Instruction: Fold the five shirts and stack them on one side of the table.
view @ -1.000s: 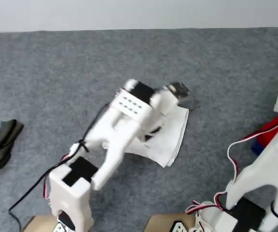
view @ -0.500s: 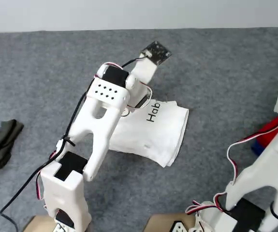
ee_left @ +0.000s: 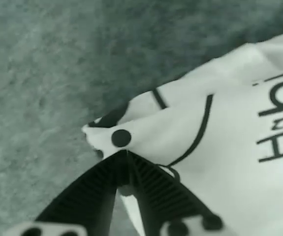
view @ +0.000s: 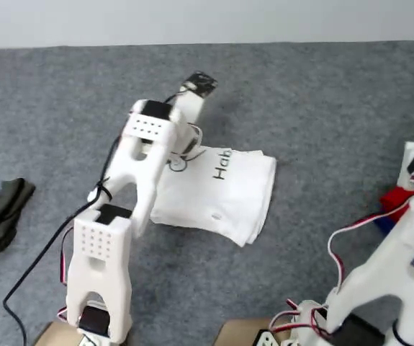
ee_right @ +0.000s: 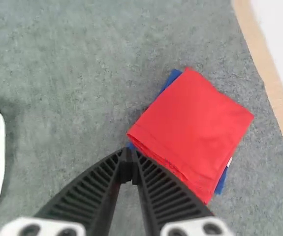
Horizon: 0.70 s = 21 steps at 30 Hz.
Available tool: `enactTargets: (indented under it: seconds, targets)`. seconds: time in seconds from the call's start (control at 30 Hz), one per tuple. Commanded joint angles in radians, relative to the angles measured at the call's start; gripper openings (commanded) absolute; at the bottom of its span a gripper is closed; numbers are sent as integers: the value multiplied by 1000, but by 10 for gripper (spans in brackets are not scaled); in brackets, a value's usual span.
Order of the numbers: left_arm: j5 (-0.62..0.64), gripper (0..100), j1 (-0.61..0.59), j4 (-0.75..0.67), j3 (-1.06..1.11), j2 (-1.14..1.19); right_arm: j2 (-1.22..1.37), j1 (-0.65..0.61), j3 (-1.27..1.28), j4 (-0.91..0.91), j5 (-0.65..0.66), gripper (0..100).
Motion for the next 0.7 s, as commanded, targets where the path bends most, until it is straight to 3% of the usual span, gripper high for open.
enactTargets:
  seconds: [0.0,0.23,0.5,0.67]
  targets:
    - [-44,6,-48,57,-90,9,-58,10,12,39,11,9]
    - [-69,6,-55,186,-188,0,-65,10,12,39,15,9]
    - [-63,6,57,390,-337,-84,-67,8,12,39,15,9]
    - [-12,6,150,347,-303,-133,-67,8,12,41,15,9]
